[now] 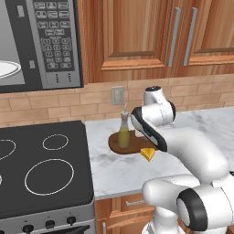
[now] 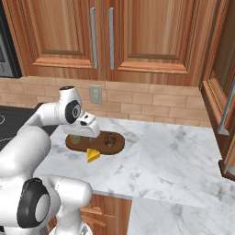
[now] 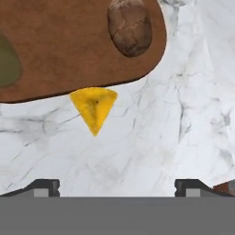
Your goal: Retrieve the reheated potato from the microwave, then place the potato, cheese, and condiment on the cutting board.
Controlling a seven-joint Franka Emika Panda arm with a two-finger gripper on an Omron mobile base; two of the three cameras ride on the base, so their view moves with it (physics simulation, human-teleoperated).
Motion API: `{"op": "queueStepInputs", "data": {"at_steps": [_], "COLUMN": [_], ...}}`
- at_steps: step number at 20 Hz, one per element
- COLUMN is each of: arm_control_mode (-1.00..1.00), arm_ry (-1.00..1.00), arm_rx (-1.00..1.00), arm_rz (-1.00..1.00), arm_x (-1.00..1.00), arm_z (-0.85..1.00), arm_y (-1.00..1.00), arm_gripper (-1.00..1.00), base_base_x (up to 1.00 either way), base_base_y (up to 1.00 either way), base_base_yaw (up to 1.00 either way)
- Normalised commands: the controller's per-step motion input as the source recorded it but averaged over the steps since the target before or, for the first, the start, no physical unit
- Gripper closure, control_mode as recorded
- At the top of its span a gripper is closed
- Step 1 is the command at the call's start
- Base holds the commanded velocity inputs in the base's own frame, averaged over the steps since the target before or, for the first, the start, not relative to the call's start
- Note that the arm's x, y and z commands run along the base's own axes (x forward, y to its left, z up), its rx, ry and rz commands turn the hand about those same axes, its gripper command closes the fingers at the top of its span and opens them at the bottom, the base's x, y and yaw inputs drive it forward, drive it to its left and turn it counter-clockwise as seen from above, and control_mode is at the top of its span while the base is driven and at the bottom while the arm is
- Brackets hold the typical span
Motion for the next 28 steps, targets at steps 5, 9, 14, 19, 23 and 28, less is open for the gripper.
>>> {"op": "queueStepInputs", "data": {"at_steps": [5,9,14,19,23,28], "arm_control_mode": [-1.00,-1.00,-1.00,-1.00,-1.00,-1.00], "arm_ry": [0.00,0.00,0.00,0.04,0.06,0.04], "arm_rx": [0.17,0.12,0.05,0.03,0.03,0.02], "arm_rz": [-0.12,-0.08,-0.02,-0.01,0.00,0.00], "arm_x": [0.00,0.00,0.14,0.16,0.11,0.09], "arm_z": [-0.47,-0.39,-0.27,-0.23,-0.27,-0.21], "arm_y": [0.00,-0.04,-0.01,0.00,0.00,-0.07], "arm_gripper": [-1.00,-1.00,-1.00,-1.00,-1.00,-1.00], "base_base_x": [0.00,0.00,0.00,0.00,0.00,0.00], "base_base_y": [0.00,0.00,0.00,0.00,0.00,0.00], "base_base_yaw": [0.00,0.00,0.00,0.00,0.00,0.00]}}
